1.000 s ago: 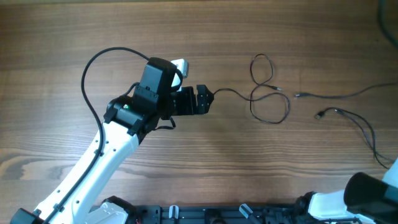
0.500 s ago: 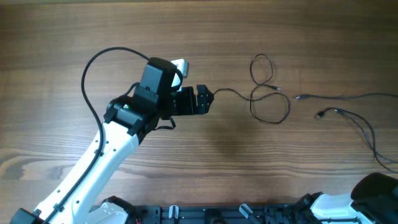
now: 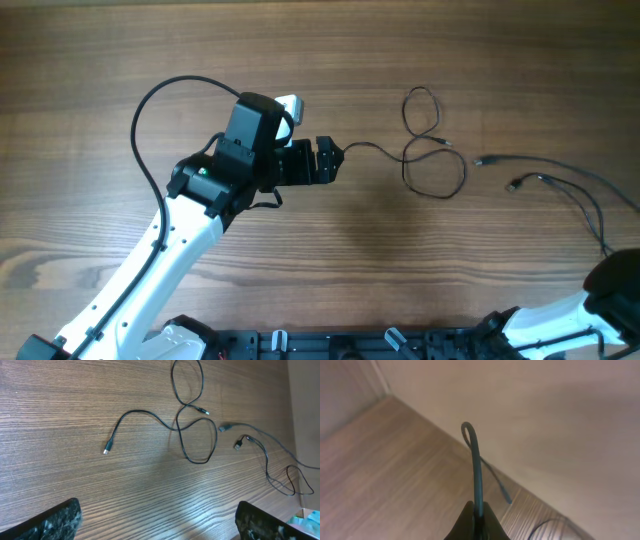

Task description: Untangle cables

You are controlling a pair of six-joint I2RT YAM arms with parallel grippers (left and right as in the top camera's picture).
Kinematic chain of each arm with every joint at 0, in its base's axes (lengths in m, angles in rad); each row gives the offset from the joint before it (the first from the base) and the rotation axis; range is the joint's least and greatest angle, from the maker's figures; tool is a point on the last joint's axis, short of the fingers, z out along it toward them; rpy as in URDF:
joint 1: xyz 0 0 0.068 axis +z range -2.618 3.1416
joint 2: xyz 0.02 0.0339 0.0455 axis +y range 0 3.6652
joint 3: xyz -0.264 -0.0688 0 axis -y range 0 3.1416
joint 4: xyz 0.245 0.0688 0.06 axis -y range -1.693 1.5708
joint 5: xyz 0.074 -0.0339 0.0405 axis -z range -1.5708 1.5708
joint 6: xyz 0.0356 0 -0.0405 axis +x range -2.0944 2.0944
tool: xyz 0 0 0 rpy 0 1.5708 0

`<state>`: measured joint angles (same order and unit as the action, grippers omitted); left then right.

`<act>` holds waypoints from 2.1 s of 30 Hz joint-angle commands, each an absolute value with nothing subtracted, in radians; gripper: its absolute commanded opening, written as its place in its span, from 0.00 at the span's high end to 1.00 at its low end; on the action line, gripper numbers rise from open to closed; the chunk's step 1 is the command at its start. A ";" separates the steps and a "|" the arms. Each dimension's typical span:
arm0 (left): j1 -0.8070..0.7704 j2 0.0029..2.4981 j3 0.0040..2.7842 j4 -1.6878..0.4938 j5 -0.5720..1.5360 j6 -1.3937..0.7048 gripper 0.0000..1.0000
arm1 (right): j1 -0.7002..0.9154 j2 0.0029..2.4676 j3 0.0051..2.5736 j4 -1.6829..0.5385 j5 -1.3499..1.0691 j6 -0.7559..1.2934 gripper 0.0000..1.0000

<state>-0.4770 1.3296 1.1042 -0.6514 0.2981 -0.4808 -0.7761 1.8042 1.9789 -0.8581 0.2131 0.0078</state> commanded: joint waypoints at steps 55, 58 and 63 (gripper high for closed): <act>-0.480 1.330 1.111 -0.651 0.310 -0.487 0.00 | -0.543 2.106 1.988 -1.371 -0.653 -0.339 0.00; -0.480 1.330 1.111 -0.651 0.310 -0.487 0.00 | -0.443 2.107 1.988 -1.383 -0.648 -0.302 0.00; -0.480 1.330 1.111 -0.651 0.310 -0.487 0.00 | -0.280 2.108 1.983 -1.396 -0.537 -0.202 0.00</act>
<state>-0.4770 1.3296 1.1042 -0.6514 0.2981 -0.4843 -0.3439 2.0930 1.9793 -1.3922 -0.6178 -0.2840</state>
